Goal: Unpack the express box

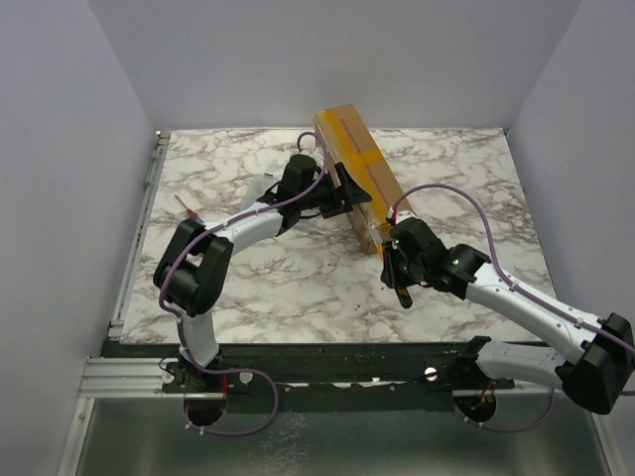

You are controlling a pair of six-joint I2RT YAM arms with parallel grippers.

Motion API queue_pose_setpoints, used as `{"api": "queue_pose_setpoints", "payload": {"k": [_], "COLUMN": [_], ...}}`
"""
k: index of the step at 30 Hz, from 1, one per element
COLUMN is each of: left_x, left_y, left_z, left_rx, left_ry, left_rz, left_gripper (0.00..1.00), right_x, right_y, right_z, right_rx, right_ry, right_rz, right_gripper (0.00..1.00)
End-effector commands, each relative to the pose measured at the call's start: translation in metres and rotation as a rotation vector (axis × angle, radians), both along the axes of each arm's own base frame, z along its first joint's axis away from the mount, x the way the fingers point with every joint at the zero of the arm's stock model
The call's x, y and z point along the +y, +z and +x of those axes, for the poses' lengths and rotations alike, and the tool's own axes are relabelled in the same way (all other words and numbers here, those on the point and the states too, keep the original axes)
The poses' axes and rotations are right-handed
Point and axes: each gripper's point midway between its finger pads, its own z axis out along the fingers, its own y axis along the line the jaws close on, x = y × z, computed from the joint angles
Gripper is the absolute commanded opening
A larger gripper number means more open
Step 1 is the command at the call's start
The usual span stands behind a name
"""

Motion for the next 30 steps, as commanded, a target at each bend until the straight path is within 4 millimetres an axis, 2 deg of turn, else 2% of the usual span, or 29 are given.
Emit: {"api": "queue_pose_setpoints", "payload": {"k": [1, 8, 13, 17, 22, 26, 30], "left_x": [-0.009, -0.012, -0.009, -0.01, -0.012, -0.011, -0.004], "left_y": [-0.03, -0.046, -0.045, -0.046, -0.044, -0.041, -0.029], "left_z": [0.002, 0.005, 0.007, 0.007, 0.008, 0.009, 0.013], "left_rx": [0.054, 0.07, 0.059, 0.062, 0.058, 0.049, 0.029], "left_ry": [-0.023, 0.012, 0.057, 0.054, 0.049, 0.052, 0.052], "left_rz": [0.019, 0.049, 0.047, 0.045, 0.041, 0.042, 0.031], "left_gripper": [0.81, 0.8, 0.78, 0.77, 0.77, 0.77, 0.78], "right_x": [0.01, 0.023, 0.041, 0.046, 0.036, 0.036, 0.016], "right_y": [0.01, 0.015, 0.011, 0.012, 0.009, 0.014, 0.022], "right_z": [0.006, 0.003, -0.009, -0.015, -0.019, -0.023, -0.015], "right_rx": [-0.072, -0.101, -0.094, -0.089, -0.068, -0.061, -0.077], "right_ry": [0.078, 0.173, 0.265, 0.289, 0.267, 0.27, 0.132], "right_rz": [0.033, 0.052, 0.063, 0.09, 0.057, 0.077, 0.028], "right_gripper": [0.0, 0.01, 0.0, 0.0, 0.0, 0.0, 0.0]}}
